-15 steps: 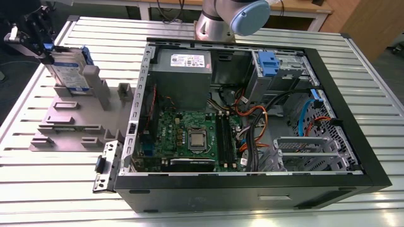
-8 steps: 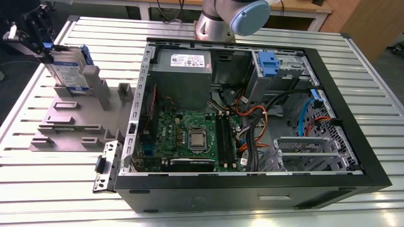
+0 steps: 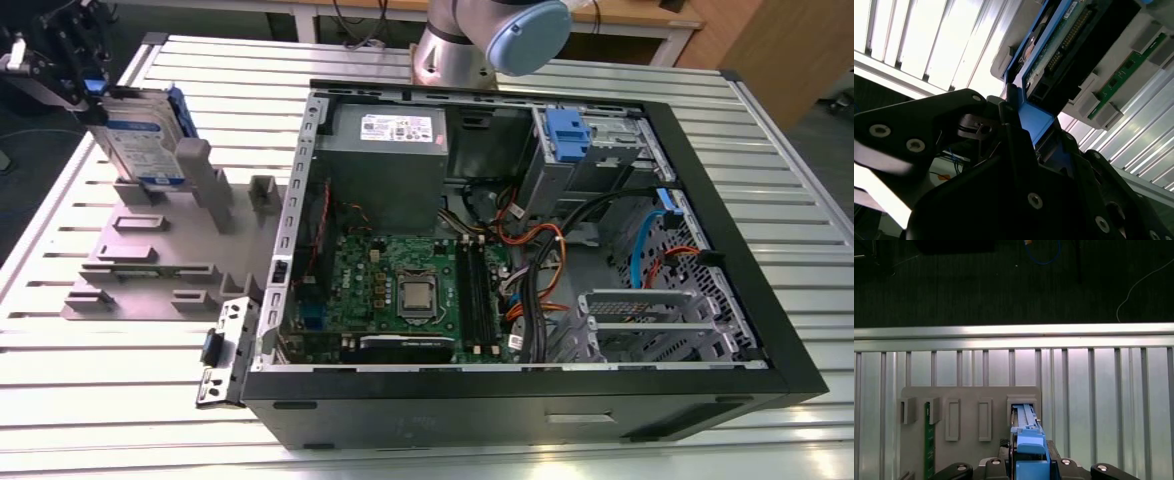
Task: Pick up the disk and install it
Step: 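Pick up the disk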
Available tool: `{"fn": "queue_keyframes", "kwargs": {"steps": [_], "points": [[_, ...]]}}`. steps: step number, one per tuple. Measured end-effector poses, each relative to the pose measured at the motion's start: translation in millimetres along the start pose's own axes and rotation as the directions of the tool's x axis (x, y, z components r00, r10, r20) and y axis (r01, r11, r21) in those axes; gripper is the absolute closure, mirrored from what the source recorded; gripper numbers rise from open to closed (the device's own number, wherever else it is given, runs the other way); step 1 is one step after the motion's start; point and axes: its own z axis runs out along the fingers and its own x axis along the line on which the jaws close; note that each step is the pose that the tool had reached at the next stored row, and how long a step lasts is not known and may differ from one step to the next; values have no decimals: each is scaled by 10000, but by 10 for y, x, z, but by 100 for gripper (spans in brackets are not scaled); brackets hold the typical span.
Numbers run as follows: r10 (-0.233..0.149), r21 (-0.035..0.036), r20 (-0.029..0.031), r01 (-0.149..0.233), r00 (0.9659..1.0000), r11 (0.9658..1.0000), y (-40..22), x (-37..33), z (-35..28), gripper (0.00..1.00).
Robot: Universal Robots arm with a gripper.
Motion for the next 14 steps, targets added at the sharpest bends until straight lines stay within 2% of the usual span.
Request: {"fn": "queue_keyframes", "kwargs": {"steps": [14], "points": [[0,1,0,0,10000,10000,1,0,-24,64]]}}
